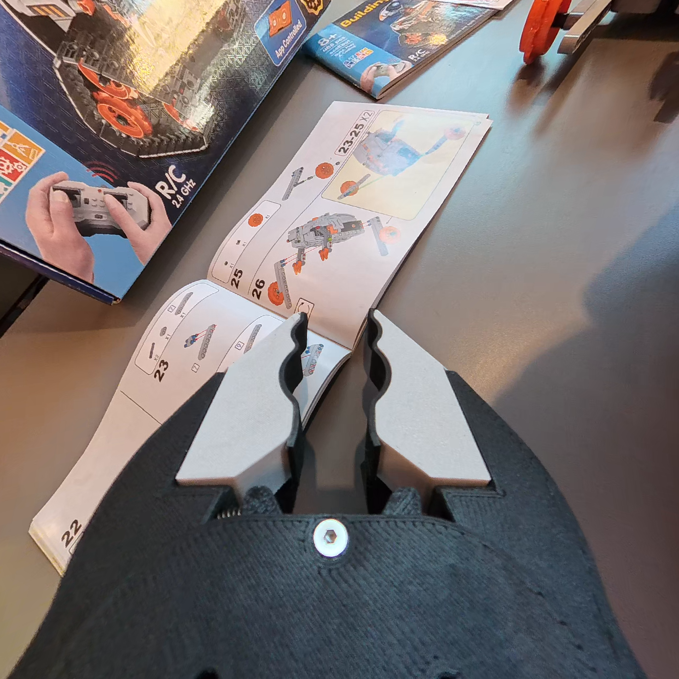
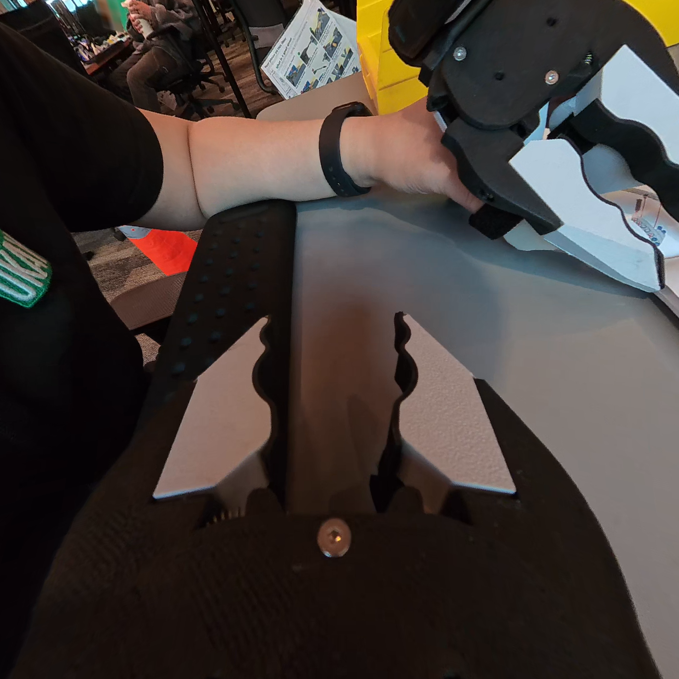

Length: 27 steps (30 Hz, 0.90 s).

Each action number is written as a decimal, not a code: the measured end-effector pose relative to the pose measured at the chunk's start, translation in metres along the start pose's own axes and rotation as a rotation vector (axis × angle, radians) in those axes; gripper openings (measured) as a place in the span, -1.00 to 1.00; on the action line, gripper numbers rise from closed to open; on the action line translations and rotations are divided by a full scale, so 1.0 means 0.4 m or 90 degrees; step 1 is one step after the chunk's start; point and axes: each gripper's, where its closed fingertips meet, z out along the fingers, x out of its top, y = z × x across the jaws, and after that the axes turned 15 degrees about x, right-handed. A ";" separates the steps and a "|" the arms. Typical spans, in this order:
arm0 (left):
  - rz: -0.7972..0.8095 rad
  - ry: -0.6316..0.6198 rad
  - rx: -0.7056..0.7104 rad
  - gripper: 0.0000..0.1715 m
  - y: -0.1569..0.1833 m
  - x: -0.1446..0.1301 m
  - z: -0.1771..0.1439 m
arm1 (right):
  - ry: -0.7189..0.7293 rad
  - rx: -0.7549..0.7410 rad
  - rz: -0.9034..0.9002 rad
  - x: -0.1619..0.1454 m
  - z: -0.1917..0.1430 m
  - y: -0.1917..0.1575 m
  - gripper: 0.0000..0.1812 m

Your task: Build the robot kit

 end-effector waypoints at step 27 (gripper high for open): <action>-0.025 0.012 0.004 -0.60 -0.012 0.008 -0.003 | -0.102 -0.246 -0.145 0.000 -0.097 0.149 -0.26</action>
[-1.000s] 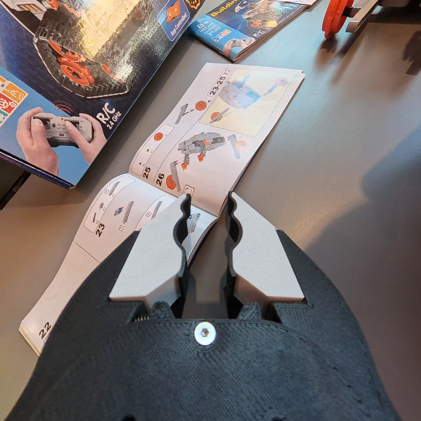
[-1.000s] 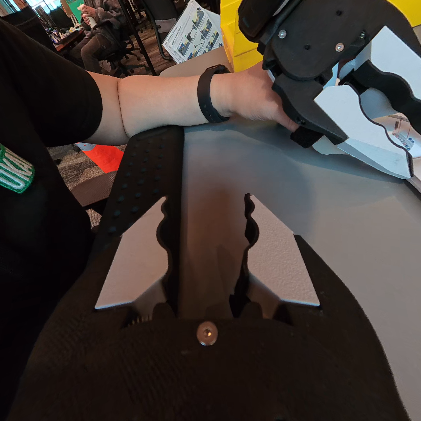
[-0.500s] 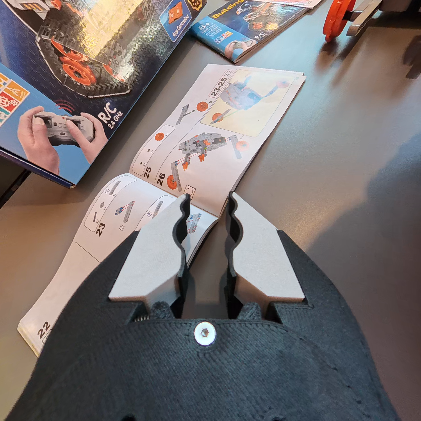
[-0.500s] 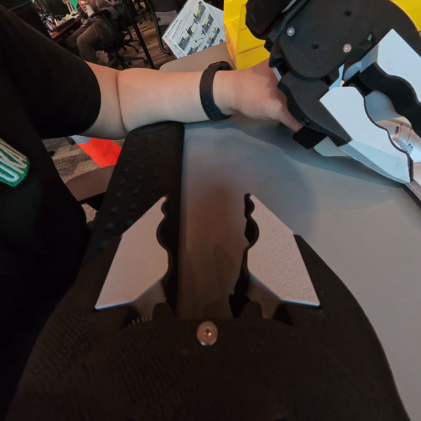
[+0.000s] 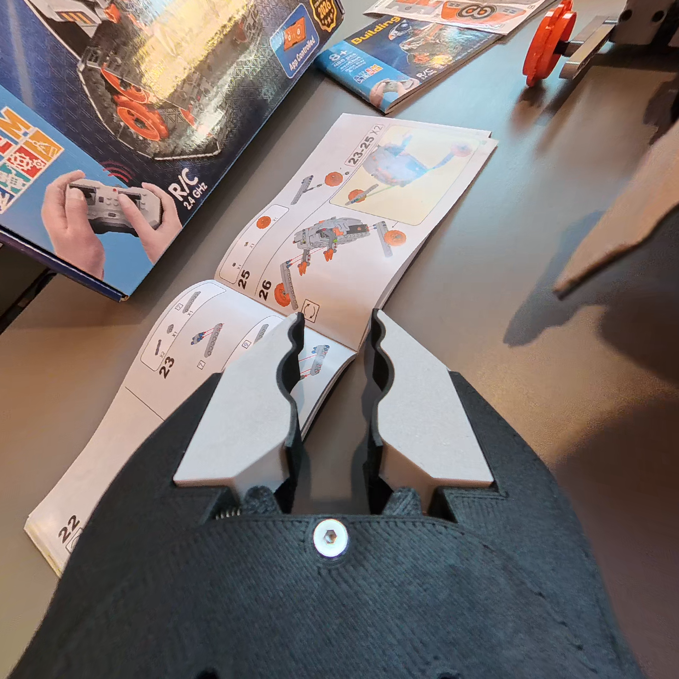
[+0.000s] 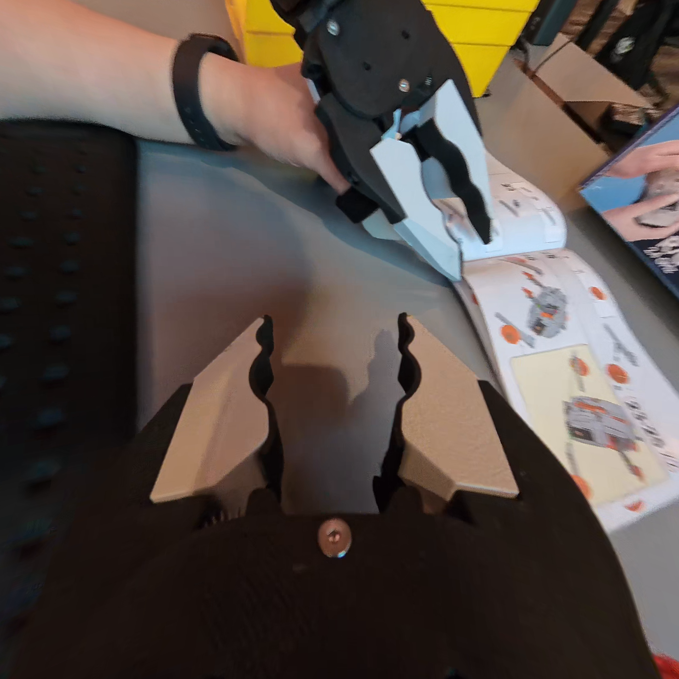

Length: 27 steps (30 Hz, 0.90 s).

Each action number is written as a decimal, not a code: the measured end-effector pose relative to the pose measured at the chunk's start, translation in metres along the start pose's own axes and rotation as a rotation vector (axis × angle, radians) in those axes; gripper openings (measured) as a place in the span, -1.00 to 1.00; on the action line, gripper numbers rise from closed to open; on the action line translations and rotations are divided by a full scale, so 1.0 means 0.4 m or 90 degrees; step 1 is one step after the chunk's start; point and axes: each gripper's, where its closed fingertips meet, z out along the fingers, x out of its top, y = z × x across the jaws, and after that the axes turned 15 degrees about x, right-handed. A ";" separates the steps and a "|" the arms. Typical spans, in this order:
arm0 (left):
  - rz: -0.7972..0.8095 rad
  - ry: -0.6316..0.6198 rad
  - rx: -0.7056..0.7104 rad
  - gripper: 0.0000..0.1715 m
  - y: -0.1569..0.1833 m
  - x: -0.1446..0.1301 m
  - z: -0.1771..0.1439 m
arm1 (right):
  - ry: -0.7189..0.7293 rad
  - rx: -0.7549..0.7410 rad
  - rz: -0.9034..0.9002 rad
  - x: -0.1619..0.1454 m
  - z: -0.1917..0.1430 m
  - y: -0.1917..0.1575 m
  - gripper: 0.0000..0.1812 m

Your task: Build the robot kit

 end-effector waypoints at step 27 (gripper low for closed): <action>0.016 0.009 0.004 -0.59 0.000 0.002 0.000 | -0.398 -0.341 -0.200 -0.131 -0.145 0.247 -0.57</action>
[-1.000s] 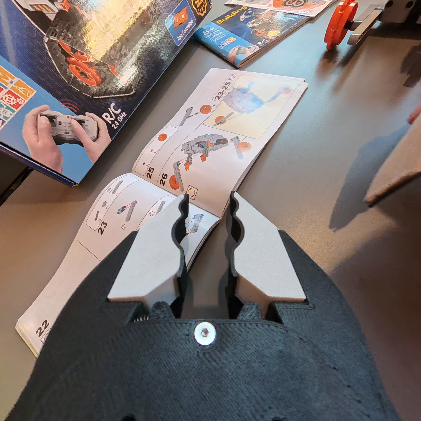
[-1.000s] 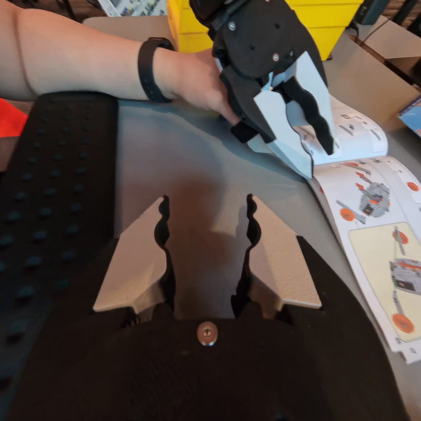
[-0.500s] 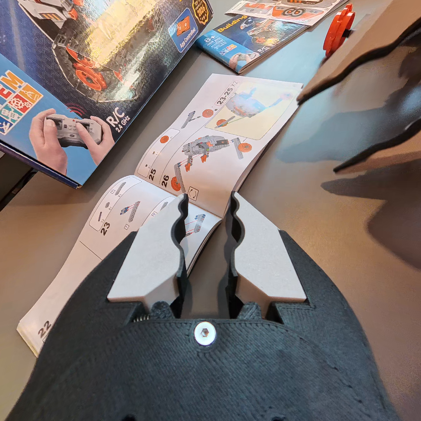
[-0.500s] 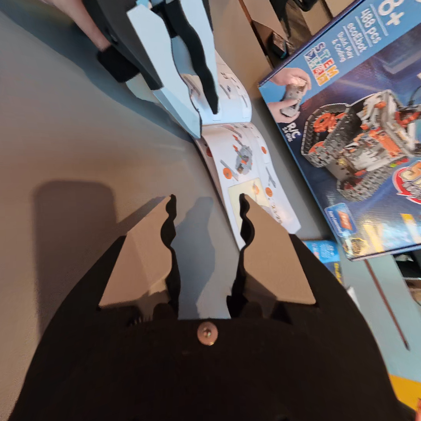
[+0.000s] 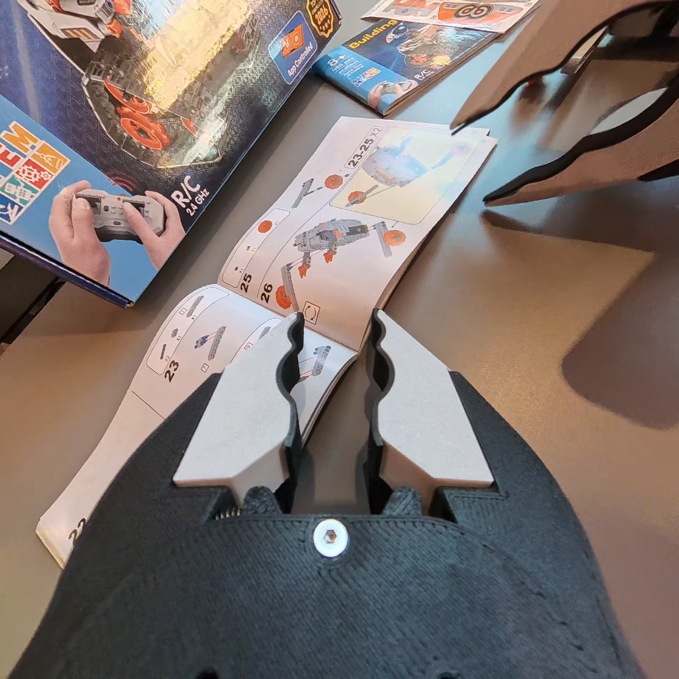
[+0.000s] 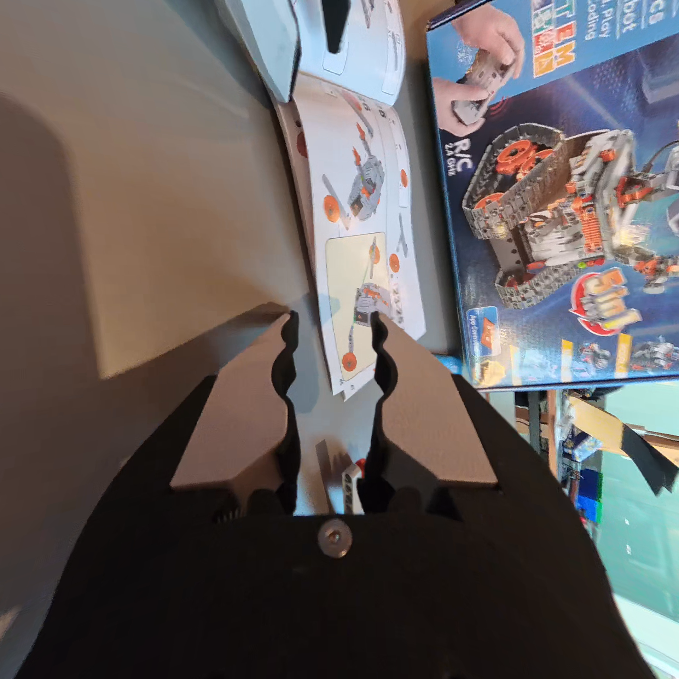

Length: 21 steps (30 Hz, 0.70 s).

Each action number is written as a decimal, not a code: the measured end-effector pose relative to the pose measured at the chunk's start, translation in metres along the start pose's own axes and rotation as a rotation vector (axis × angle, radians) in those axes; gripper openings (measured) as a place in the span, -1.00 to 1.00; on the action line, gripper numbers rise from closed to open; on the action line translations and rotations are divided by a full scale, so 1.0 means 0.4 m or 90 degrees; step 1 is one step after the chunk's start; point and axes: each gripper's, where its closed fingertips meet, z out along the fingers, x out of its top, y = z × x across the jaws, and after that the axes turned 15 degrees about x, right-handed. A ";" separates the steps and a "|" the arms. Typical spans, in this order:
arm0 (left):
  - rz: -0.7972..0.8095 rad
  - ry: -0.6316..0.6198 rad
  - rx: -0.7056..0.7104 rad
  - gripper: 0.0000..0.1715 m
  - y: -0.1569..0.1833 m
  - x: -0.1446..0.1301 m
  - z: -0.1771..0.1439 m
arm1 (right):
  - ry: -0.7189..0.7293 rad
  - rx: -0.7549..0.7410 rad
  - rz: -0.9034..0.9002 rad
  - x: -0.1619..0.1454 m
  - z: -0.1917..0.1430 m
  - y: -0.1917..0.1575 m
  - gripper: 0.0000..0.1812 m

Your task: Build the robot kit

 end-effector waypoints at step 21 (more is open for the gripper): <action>0.007 -0.008 -0.004 -0.59 0.004 -0.004 0.004 | 0.042 -0.048 -0.017 0.000 -0.002 0.032 -1.00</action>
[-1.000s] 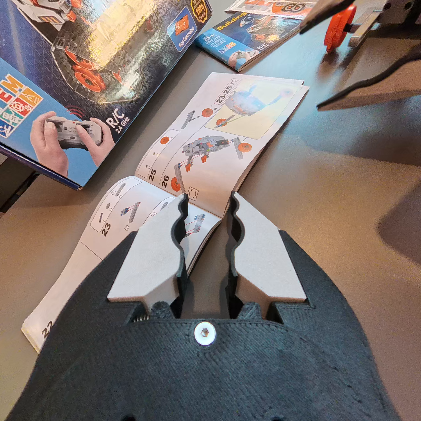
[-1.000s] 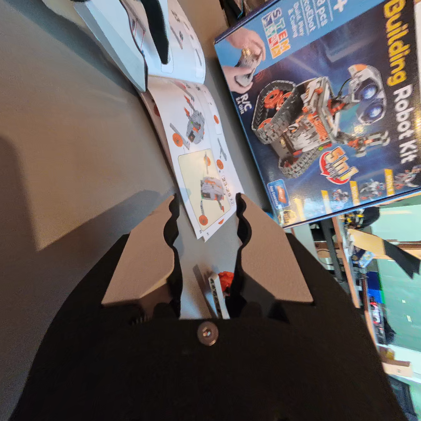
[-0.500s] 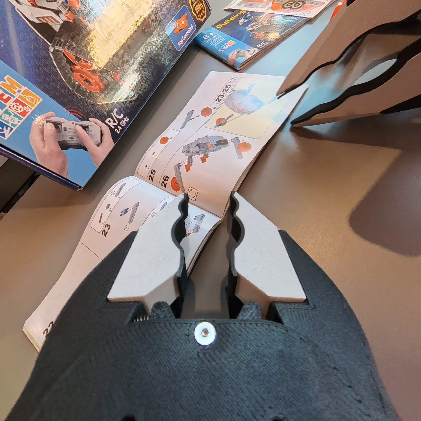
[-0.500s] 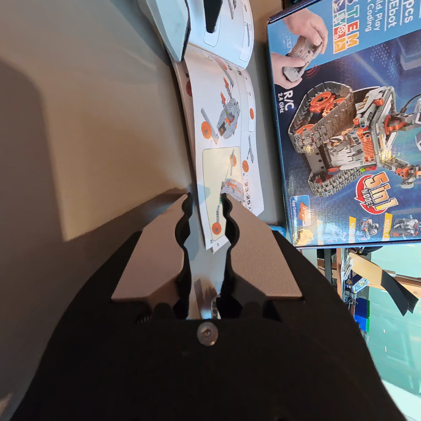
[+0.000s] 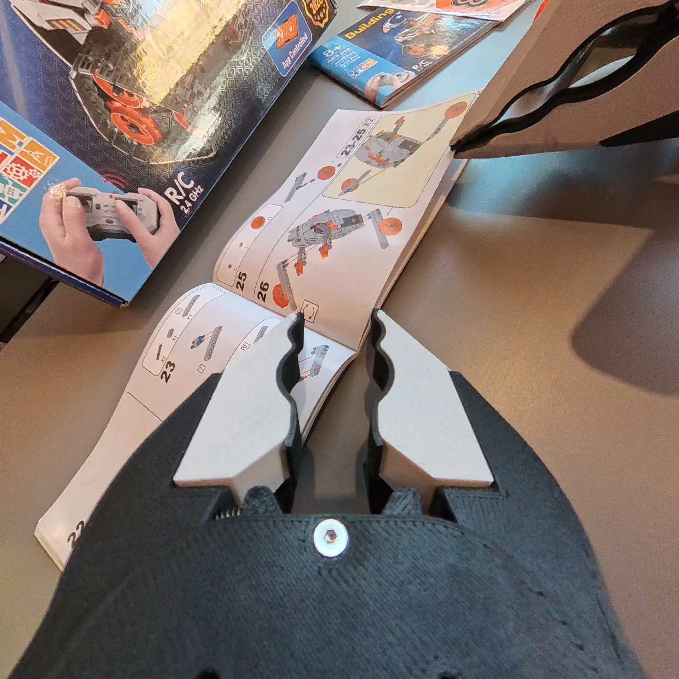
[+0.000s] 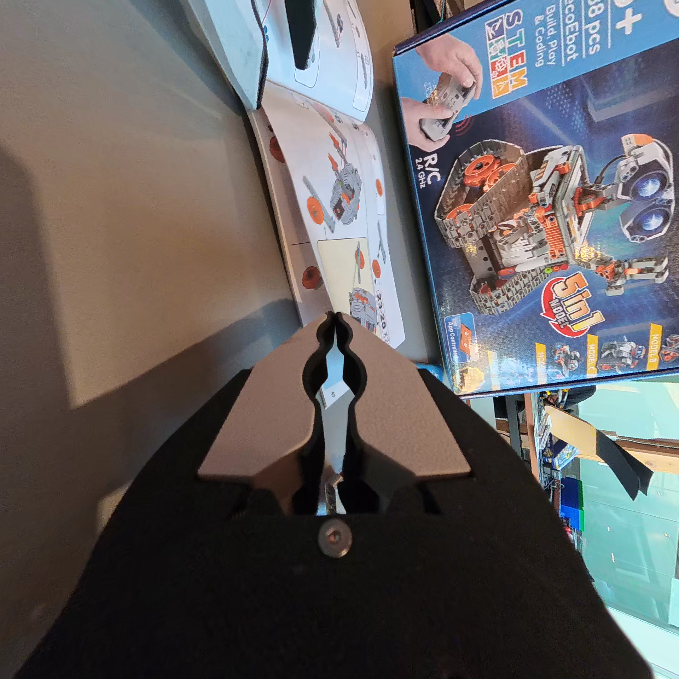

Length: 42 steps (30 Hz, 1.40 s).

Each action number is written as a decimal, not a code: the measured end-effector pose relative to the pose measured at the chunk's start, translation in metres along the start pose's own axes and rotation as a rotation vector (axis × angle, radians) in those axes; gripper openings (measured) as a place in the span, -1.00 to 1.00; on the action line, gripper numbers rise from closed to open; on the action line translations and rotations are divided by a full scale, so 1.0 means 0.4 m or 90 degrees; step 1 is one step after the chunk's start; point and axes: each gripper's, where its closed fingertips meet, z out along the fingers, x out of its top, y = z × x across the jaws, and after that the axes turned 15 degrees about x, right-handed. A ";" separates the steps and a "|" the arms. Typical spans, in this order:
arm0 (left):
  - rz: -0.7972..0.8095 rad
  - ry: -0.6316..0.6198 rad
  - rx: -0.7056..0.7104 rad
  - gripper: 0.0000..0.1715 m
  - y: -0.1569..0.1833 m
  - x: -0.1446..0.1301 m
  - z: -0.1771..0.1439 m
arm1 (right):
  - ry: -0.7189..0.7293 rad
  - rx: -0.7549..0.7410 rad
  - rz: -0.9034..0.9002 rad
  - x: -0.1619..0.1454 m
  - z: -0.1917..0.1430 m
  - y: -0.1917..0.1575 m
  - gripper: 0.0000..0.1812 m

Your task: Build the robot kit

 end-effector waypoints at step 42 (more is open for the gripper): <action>0.157 0.150 0.201 -1.00 -0.027 0.095 -0.040 | 0.271 -0.181 0.225 0.125 -0.184 0.062 -0.36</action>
